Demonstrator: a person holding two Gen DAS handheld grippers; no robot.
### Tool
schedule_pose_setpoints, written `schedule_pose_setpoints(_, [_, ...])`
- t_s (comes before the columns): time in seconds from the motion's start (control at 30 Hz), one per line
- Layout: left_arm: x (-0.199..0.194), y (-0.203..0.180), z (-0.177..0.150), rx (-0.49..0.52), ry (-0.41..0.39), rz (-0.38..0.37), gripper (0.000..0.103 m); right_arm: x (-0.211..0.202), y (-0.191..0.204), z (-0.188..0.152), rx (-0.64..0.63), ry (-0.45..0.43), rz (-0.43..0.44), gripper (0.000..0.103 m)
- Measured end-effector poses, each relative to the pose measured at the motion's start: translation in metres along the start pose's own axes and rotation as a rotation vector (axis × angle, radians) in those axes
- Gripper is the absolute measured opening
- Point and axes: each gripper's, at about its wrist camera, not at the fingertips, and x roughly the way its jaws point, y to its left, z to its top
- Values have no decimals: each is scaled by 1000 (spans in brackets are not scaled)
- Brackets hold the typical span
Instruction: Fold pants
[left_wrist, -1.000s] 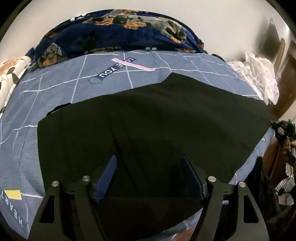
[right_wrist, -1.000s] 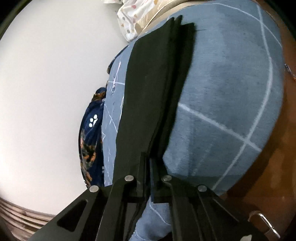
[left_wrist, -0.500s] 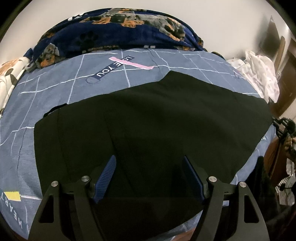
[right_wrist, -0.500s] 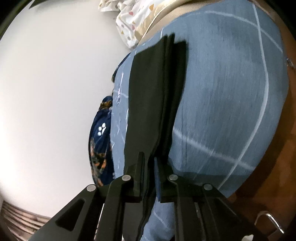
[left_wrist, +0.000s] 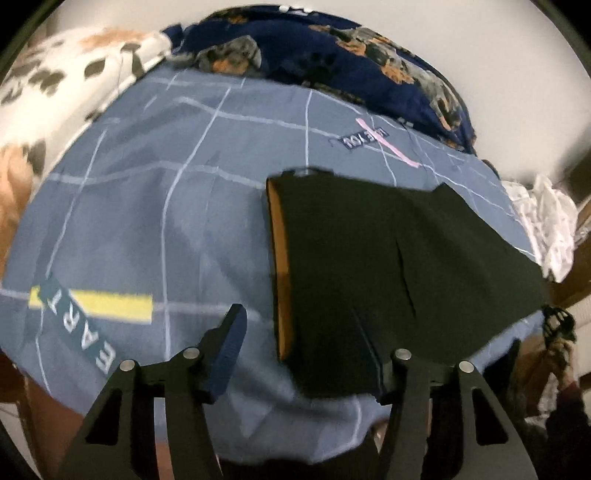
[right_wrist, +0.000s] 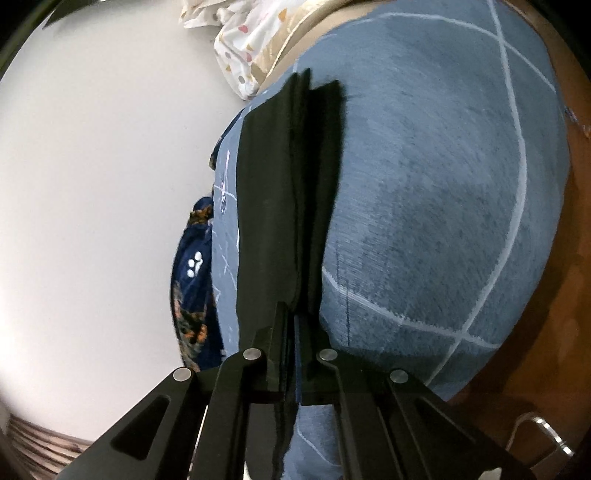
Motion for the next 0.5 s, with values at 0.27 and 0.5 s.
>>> schedule_pose_setpoints(0.27, [16, -13, -23, 27, 120, -124, 57, 1, 6, -2, -15, -10, -40, 0])
schedule_pose_setpoints(0.5, [25, -26, -26, 61, 146, -96, 44, 1, 6, -4, -7, -22, -36, 0])
